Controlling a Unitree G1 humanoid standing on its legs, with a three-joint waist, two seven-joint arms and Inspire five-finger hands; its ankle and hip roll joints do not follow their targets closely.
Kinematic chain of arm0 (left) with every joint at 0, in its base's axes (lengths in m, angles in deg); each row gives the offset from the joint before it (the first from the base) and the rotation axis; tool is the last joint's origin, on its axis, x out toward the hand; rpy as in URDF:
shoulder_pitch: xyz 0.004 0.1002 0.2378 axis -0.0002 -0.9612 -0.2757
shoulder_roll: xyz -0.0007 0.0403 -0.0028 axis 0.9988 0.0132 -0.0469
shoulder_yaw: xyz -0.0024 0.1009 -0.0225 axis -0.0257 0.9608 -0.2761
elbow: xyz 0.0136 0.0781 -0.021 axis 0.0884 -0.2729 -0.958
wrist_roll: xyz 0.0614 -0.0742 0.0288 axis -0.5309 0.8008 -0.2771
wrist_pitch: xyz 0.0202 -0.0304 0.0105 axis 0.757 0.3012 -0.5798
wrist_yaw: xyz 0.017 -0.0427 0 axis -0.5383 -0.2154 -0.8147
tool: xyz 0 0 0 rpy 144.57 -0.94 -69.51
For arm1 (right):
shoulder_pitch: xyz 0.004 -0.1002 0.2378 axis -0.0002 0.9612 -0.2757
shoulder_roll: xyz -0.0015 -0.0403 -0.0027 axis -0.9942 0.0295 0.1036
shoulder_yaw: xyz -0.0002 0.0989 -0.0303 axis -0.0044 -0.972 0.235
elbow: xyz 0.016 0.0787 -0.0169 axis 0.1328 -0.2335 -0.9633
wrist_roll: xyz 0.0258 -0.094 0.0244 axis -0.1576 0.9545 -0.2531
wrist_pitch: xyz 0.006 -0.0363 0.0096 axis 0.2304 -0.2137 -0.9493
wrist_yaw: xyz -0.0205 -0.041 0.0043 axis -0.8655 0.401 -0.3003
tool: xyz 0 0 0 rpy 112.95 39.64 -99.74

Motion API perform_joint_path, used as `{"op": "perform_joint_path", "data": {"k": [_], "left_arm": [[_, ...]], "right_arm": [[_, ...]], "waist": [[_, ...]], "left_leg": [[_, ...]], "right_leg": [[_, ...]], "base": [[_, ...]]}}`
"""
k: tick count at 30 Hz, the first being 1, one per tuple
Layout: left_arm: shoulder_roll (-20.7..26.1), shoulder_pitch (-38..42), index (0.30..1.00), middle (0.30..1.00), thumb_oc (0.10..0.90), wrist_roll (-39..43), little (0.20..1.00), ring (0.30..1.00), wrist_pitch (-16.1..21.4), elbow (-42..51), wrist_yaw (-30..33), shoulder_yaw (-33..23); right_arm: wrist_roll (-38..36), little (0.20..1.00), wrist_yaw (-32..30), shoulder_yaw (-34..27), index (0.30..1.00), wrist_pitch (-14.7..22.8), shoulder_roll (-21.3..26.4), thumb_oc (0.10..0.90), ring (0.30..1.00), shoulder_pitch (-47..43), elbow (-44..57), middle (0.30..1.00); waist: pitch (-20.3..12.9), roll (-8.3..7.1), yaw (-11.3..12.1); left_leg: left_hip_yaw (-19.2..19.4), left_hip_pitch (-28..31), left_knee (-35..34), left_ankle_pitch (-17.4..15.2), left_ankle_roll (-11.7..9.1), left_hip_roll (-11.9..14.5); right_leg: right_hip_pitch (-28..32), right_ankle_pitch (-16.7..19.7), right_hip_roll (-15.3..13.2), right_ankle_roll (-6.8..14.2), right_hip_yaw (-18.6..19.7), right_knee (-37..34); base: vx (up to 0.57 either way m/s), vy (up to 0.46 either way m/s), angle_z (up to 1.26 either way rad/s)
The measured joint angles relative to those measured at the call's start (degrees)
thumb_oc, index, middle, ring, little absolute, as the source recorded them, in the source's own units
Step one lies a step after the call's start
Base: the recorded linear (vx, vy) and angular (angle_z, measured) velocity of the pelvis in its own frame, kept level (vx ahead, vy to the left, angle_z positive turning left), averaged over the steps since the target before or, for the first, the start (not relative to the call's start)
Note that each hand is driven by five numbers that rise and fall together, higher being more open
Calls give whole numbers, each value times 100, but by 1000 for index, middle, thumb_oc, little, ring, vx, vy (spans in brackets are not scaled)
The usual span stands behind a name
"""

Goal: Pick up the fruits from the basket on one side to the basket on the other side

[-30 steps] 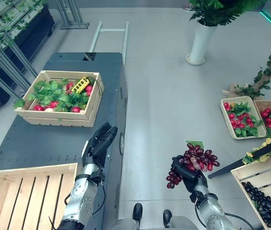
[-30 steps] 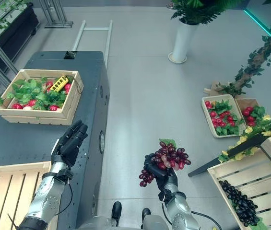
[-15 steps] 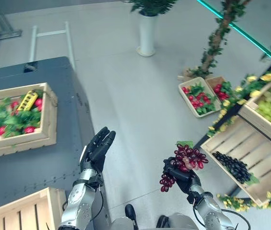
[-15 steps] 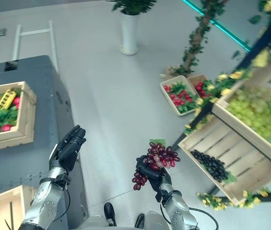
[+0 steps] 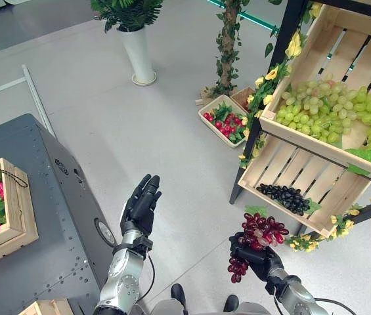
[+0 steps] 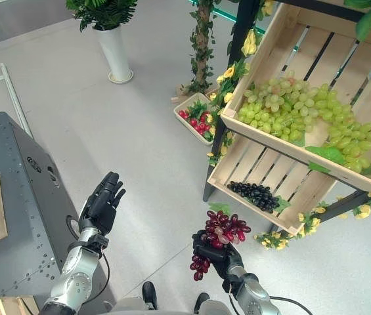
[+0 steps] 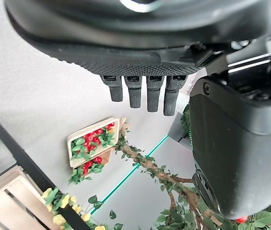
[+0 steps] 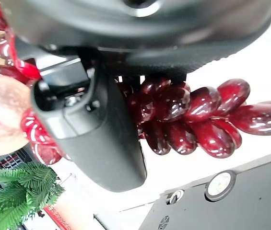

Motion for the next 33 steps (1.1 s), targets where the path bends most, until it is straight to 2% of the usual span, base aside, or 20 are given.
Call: {"op": "perform_joint_path", "data": {"k": [2, 4, 6, 7, 9, 12, 14, 15, 16, 18, 21, 22, 23, 24, 25, 27, 28, 29, 31, 33], "left_arm": [[8, -12, 900, 900, 800, -39, 900, 900, 2, 3, 28, -9], [19, -101, 900, 900, 800, -29, 900, 900, 2, -8, 77, -88], [11, -287, 900, 900, 800, -26, 900, 900, 19, 5, 86, -182], [-5, -398, 900, 900, 800, -26, 900, 900, 35, 8, 79, -164], [-53, -464, 900, 900, 800, -29, 900, 900, 55, 9, 35, -125], [-52, -438, 900, 900, 800, -34, 900, 900, 60, 14, 21, -124], [-31, -424, 900, 900, 800, -28, 900, 900, 59, -11, 21, -124], [-31, -414, 900, 900, 800, -30, 900, 900, 59, -14, 5, -116], [-2, -376, 900, 900, 800, -33, 900, 900, 59, -42, -16, -101], [105, -235, 900, 900, 800, -32, 900, 900, 56, -51, -27, -86], [213, 33, 900, 900, 800, -42, 900, 900, 56, -43, -34, -108], [245, 39, 900, 900, 800, -50, 900, 900, 61, -29, -48, -118], [305, 159, 900, 900, 800, -55, 900, 900, 76, -4, -87, -163], [406, 293, 900, 900, 800, -54, 900, 900, 98, 9, -114, -149], [441, 343, 900, 900, 800, -42, 900, 900, 131, 7, -114, -142], [635, 905, 900, 900, 800, 74, 900, 900, 327, 43, -69, 28], [740, 1193, 900, 900, 800, 78, 900, 900, 323, 53, -61, 82], [726, 1275, 900, 900, 800, 79, 900, 900, 322, 68, -33, 92], [709, 1196, 900, 900, 800, 83, 900, 900, 359, 179, 63, 113], [698, 1114, 900, 900, 800, 85, 900, 900, 358, 168, 97, 216]], "right_arm": [[3, 300, -2, 9, 300, -5, -110, 400, 300, -55, -1, 300], [8, 300, -2, 5, 300, -7, -215, 400, 300, -143, -38, 300], [11, 300, 2, 1, 300, 9, -233, 400, 300, -229, -77, 300], [24, 300, 2, 0, 300, 10, -193, 400, 300, -252, -129, 300], [73, 300, 1, -9, 300, 11, 12, 400, 300, -275, -170, 300], [182, 300, -4, -26, 300, 10, 205, 400, 300, -277, -236, 300], [168, 300, -37, -39, 300, 11, 260, 400, 300, -247, -234, 300], [161, 300, -59, -34, 300, 23, 329, 400, 300, -197, -200, 300], [155, 300, -102, -47, 300, 32, 347, 400, 300, -177, -213, 300], [147, 300, -193, -70, 300, 55, 203, 400, 300, -112, -239, 300], [148, 300, -230, -164, 300, 107, -60, 400, 300, -193, -221, 300], [149, 300, -243, -162, 300, 114, -107, 400, 300, -215, -180, 300], [151, 300, -242, -148, 300, 148, -129, 400, 300, -389, -95, 300], [152, 300, -242, -144, 300, 287, -134, 400, 300, -584, 29, 300], [156, 300, -242, -121, 300, 342, -130, 400, 300, -684, 47, 300], [157, 300, -281, -16, 300, 487, 136, 400, 300, -1598, 43, 300], [157, 300, -441, -24, 300, 483, 178, 400, 300, -1993, 16, 300], [157, 300, -508, -42, 300, 479, 190, 400, 300, -2154, 28, 300], [159, 300, -531, -53, 300, 481, 220, 400, 300, -2454, 120, 300], [158, 300, -530, -88, 300, 489, 261, 400, 300, -2541, 203, 300]], "waist": [[5, -6, 28], [80, -166, 177], [112, -237, 190], [120, -246, 223], [126, -177, 230], [142, -173, 227], [129, -127, 201], [115, -6, 122], [139, -2, 96], [154, -209, 59], [313, -290, 171], [376, -282, 171], [644, -193, 240], [912, -163, 316], [980, -170, 339], [1336, -100, 284], [1603, -216, 294], [1667, -230, 285], [1688, -238, 371], [1738, -258, 373]], "left_leg": [[-44, -89, 265, -17, -6, 30], [-293, -293, 985, -6, -26, -14], [-602, -788, 2188, -43, -103, -11], [-870, -956, 2297, -198, -291, -63], [-1285, -1020, 1564, -197, -315, -269], [-1290, -985, 423, -169, -309, -353], [-1299, -1082, 711, -192, -275, -348], [-1230, -990, 707, -222, -178, -263], [-1233, -970, 627, 45, 80, -224], [-1148, -838, 389, 302, 269, -430], [-1075, -848, 510, 193, 414, -630], [-1064, -854, 575, 113, 431, -643], [-1056, -849, 775, 24, 457, -574], [-1037, -897, 942, -86, 456, -552], [-1036, -998, 1035, -108, 459, -555], [-1011, -1855, 1630, -226, 442, -500], [-995, -2117, 1990, -328, 383, -536], [-981, -2252, 2190, -406, 360, -497], [-899, -2766, 2825, -707, 270, -180], [-934, -2906, 3048, -794, 204, -143]], "right_leg": [[-95, -50, -39, -24, 66, 94], [-115, -119, -215, -97, 358, 226], [-5, -77, -290, -154, 648, 194], [80, -57, -281, -190, 780, 184], [99, -78, -226, -213, 966, 206], [73, -79, -102, -213, 1084, 148], [118, -126, -39, -124, 1064, 178], [142, -220, 84, -43, 1031, 229], [178, -268, 105, -10, 1012, 282], [91, -430, -134, 147, 924, 451], [-44, -611, -392, 215, 778, 816], [-187, -654, -436, 289, 766, 1155], [-629, -761, -593, 229, 736, 2113], [-1033, -868, -771, 91, 597, 2660], [-1230, -887, -834, 56, 602, 2700], [-2177, -867, -814, 23, 663, 2599], [-2384, -629, -808, 53, 905, 2668], [-2473, -535, -790, 105, 946, 2751], [-2833, -634, -622, -42, 971, 3068], [-2969, -739, -590, -116, 957, 3288]], "base": [[-12, -151, -19], [10, -63, -55], [67, 108, -52], [88, 185, -48], [94, 185, -53], [149, 174, -38], [212, 143, -43], [220, 163, -31], [104, 122, -19], [145, 90, -8], [54, 19, -7], [-132, -10, -15], [-410, -56, -32], [-365, -66, -33], [-374, -102, -19], [-119, -81, 31], [-89, -53, 53], [-82, -49, 26], [-28, -23, -11], [-17, -32, -7]]}}
